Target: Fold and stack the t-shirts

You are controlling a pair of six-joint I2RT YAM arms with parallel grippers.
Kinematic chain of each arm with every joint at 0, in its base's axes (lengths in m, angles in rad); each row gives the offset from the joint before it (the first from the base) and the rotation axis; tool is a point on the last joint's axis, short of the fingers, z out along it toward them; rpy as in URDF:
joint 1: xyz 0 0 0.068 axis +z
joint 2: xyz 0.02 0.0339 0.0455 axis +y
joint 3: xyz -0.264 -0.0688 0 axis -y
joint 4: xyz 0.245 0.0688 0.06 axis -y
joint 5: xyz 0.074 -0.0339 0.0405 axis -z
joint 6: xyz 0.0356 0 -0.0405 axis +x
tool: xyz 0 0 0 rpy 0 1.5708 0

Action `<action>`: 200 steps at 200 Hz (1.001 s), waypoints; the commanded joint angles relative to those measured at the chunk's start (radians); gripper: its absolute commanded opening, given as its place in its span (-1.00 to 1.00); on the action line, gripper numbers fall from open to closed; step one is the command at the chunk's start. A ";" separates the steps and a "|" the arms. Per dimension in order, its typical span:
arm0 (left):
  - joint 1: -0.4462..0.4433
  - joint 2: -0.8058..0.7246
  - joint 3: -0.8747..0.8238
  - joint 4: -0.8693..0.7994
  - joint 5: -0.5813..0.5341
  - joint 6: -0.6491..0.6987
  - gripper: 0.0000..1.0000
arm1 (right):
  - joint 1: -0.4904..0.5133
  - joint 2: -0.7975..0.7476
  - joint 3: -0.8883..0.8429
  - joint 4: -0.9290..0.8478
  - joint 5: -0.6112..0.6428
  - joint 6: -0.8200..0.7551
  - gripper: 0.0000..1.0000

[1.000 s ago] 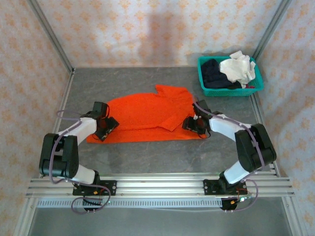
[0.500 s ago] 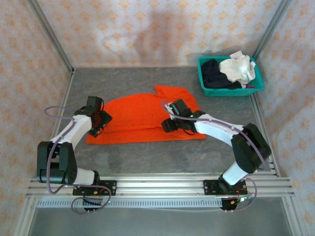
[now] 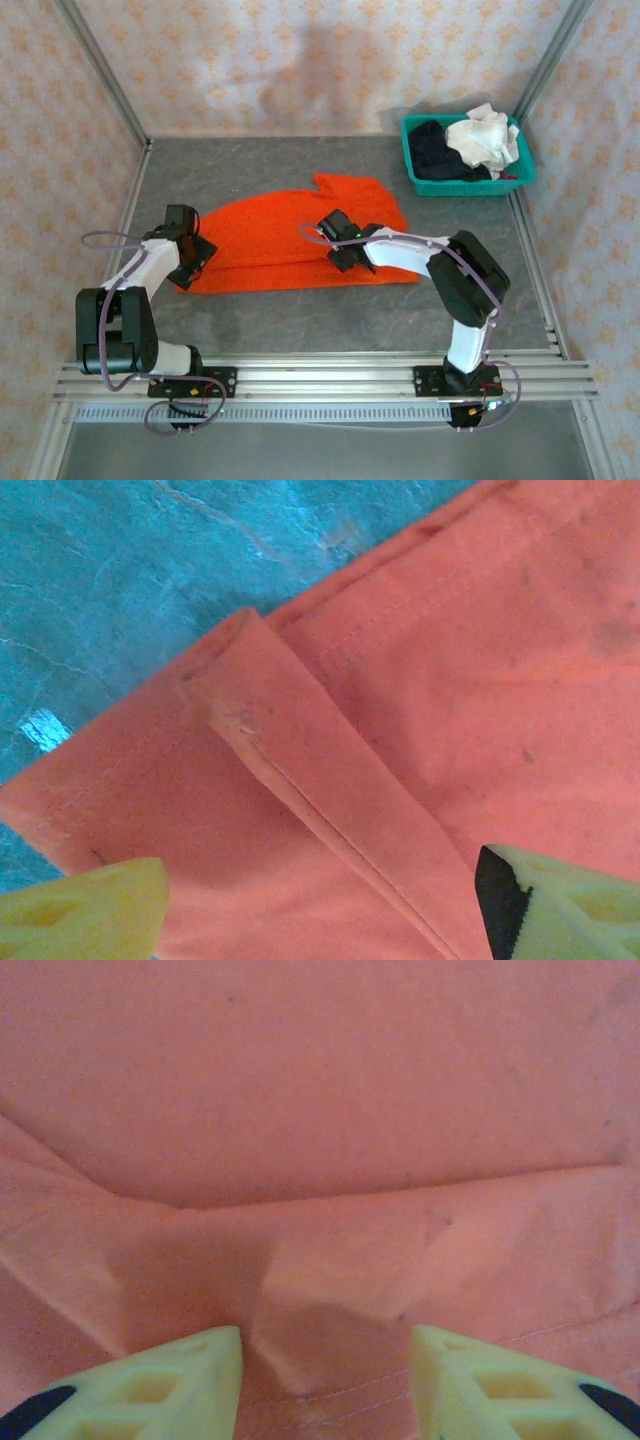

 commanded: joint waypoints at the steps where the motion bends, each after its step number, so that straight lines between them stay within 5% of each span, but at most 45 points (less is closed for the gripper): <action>1: 0.022 0.029 0.010 0.042 0.006 -0.007 0.63 | -0.010 0.019 0.054 -0.022 0.075 -0.026 -0.09; 77: 0.055 0.200 0.147 0.133 0.054 -0.042 0.62 | -0.013 -0.069 0.036 0.036 0.032 -0.006 -0.02; 156: 0.065 0.342 0.298 0.147 0.078 -0.075 0.62 | -0.021 -0.196 -0.089 0.029 -0.168 -0.005 0.19; 200: 0.064 0.366 0.321 0.146 0.088 -0.081 0.63 | -0.053 -0.156 -0.039 -0.061 -0.058 0.178 0.18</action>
